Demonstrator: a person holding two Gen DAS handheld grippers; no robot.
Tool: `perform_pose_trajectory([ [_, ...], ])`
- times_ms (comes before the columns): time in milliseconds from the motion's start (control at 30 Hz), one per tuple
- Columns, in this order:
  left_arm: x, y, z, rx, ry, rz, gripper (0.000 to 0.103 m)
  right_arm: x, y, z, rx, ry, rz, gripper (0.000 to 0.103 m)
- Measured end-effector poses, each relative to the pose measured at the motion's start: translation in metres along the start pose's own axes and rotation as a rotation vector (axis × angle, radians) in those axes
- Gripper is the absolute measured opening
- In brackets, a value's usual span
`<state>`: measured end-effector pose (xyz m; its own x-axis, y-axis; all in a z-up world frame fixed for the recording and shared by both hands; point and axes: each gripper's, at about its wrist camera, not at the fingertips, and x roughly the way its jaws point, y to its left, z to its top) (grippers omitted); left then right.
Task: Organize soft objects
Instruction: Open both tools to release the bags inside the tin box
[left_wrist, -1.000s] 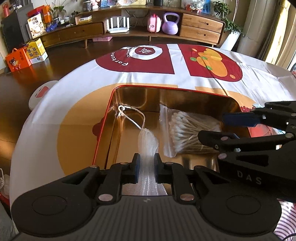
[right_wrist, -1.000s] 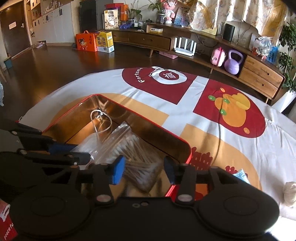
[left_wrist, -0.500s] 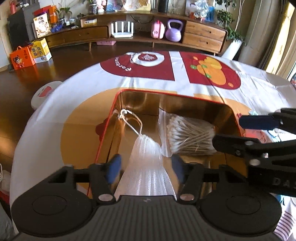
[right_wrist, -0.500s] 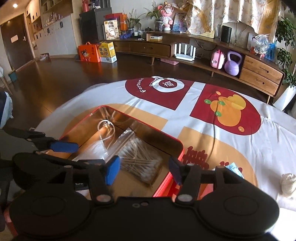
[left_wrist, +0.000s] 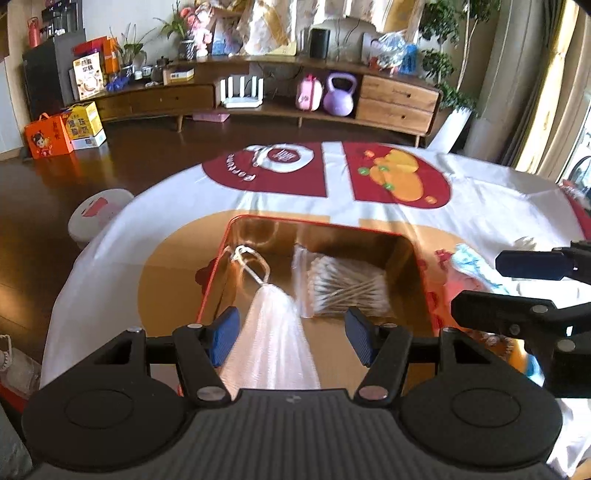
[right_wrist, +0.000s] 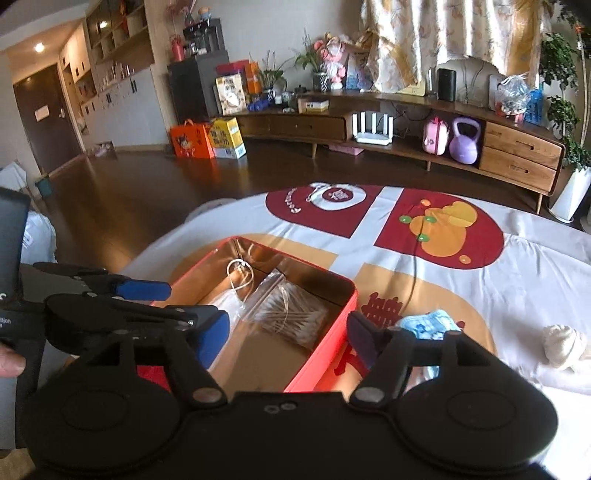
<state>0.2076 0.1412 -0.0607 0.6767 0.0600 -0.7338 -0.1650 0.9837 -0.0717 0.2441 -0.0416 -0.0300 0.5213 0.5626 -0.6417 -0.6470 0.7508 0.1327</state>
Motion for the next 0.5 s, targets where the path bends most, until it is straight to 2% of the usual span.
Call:
perform_pose_trajectory([
  [433, -0.058, -0.041, -0.009, 0.046, -0.108, -0.029, 0.063, -0.069, -0.017, -0.026, 0.071, -0.093, 0.002, 0.084],
  [500, -0.065, -0.048, -0.012, 0.050, -0.119, -0.040, 0.067, -0.080, -0.021, -0.034, 0.080, -0.107, 0.003, 0.087],
])
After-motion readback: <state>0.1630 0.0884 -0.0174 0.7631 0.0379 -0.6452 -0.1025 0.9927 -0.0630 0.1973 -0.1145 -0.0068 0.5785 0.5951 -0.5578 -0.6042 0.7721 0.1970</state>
